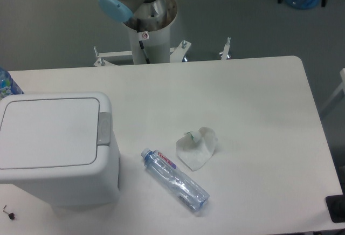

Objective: Open the trash can

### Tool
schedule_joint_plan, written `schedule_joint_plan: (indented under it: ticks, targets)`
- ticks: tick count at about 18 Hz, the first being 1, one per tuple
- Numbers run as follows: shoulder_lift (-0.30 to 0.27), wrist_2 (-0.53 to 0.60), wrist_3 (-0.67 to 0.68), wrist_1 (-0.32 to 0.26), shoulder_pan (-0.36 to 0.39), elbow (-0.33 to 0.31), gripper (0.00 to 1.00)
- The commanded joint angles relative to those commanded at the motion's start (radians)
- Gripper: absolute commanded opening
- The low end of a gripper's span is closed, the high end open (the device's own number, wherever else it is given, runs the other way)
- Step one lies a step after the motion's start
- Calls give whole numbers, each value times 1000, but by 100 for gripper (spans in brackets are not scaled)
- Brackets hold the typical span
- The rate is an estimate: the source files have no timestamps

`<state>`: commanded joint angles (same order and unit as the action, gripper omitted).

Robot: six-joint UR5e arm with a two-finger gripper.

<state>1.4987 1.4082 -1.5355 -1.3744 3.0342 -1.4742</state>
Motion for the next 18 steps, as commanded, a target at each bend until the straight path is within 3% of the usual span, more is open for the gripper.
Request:
schedule_joint_plan:
  ticks: [5,8,13,18]
  targets:
    - [-3,2,32,0,-6,-2,100]
    - [-3,3,167,2,-12,0,100]
    - [-2,5,354,11,-84,2,100]
    - [2,8,655,113,-213,-37,100]
